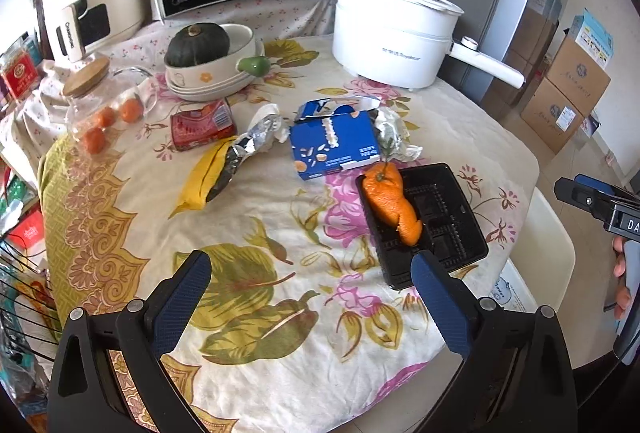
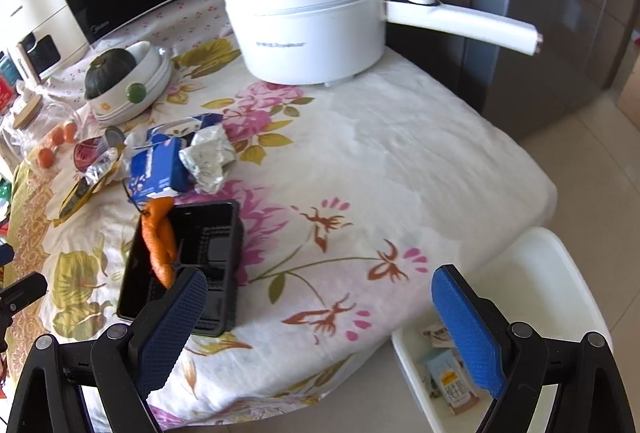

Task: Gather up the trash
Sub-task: 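Grasp the orange peel in the black tray with the right gripper, then lift the orange peel with right while left grasps the black tray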

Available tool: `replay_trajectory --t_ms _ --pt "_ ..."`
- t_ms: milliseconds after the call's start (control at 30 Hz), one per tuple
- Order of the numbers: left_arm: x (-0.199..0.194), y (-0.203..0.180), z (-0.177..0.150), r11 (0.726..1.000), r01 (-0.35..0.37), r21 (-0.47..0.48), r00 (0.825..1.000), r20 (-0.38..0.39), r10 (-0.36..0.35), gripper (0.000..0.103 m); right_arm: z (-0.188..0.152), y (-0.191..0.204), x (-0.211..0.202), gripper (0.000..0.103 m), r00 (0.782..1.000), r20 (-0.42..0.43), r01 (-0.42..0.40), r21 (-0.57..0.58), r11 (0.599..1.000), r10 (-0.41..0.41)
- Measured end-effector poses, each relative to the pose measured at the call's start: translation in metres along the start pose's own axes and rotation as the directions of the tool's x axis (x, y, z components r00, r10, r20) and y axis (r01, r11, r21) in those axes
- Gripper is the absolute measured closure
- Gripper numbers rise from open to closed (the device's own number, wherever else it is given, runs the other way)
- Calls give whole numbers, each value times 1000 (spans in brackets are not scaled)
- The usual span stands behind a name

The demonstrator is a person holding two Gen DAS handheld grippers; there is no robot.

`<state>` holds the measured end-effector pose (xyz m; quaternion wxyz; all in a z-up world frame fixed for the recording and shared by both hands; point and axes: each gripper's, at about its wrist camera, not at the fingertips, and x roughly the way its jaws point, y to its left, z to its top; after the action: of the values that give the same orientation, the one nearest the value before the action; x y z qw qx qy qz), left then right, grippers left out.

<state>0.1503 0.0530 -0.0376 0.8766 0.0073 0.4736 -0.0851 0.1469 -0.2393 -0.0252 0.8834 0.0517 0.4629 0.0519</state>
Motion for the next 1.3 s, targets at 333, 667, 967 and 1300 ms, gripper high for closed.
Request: replay_trajectory --t_ms 333,667,967,1300 --pt "9 52 -4 993 -39 -114 999 -38 35 2 0 86 54 9 1000 -5 -9 -162 987 9" --pt "26 87 -5 979 -49 -199 998 -57 38 2 4 122 105 23 997 -37 -80 -181 980 74" --pt "30 91 -8 979 -46 -201 997 -73 32 2 5 132 131 61 991 -58 -124 -136 983 117" --pt "31 72 -6 986 -24 -162 997 -75 12 2 9 121 105 86 987 -12 -162 -142 977 162"
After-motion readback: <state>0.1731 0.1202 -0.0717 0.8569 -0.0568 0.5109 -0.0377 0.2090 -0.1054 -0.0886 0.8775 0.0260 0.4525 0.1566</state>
